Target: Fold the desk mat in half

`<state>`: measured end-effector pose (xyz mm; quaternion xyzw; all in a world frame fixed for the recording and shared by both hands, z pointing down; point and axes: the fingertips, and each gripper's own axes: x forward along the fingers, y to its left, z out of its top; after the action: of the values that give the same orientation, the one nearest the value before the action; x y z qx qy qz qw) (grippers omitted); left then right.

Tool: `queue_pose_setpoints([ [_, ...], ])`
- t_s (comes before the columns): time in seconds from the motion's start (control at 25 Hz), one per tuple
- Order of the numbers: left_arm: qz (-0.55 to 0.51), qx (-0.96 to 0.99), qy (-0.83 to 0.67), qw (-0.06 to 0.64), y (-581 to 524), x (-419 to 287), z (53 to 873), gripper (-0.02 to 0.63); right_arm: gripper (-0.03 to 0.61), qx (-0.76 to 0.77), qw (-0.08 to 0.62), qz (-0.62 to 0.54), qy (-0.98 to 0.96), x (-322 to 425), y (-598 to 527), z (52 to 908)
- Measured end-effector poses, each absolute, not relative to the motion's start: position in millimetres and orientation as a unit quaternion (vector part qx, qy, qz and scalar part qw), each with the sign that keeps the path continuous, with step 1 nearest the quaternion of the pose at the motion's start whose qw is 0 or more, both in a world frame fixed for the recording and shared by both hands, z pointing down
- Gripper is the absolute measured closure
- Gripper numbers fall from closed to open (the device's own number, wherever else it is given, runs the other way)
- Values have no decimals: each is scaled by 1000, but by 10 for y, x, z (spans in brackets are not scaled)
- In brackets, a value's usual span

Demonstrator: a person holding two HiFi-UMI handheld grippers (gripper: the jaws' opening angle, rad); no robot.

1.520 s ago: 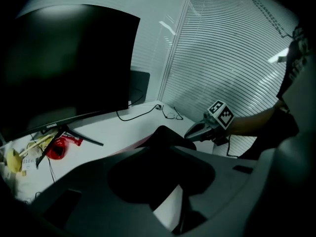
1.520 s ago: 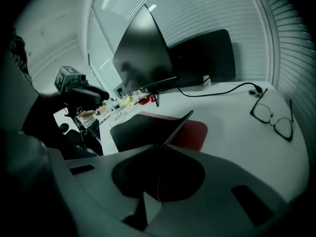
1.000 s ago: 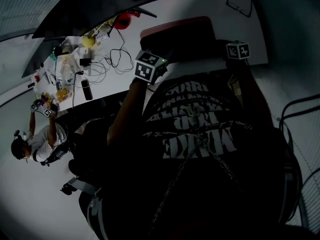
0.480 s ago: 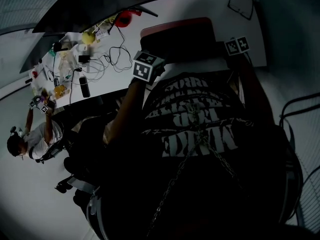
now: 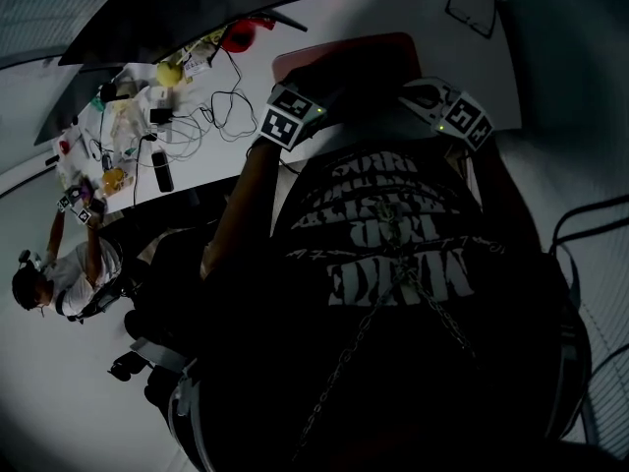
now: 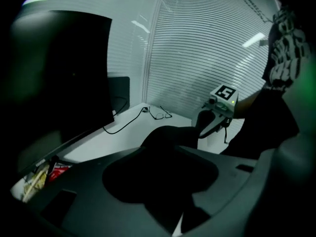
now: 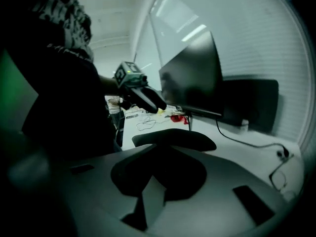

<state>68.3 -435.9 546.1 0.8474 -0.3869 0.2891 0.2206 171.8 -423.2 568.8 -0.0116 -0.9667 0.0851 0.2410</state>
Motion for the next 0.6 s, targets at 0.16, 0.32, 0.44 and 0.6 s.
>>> queue_pose_setpoints([
  [0.16,307,862,-357,189,-4427,639,5405,414,548,-73,235,-21,-969,1623,-3990,5460],
  [0.32,299,885,-277,228,-4458,669,5370,382,548,-109,260,-124,-951,1562,-3881,5356],
  [0.44,304,891,-190,280,-4432,732,5423,351,548,-138,269,-179,-936,1539,-3763,5348],
  [0.6,256,882,-78,388,-4279,831,5501,316,548,-160,276,-205,-925,1528,-3625,5383],
])
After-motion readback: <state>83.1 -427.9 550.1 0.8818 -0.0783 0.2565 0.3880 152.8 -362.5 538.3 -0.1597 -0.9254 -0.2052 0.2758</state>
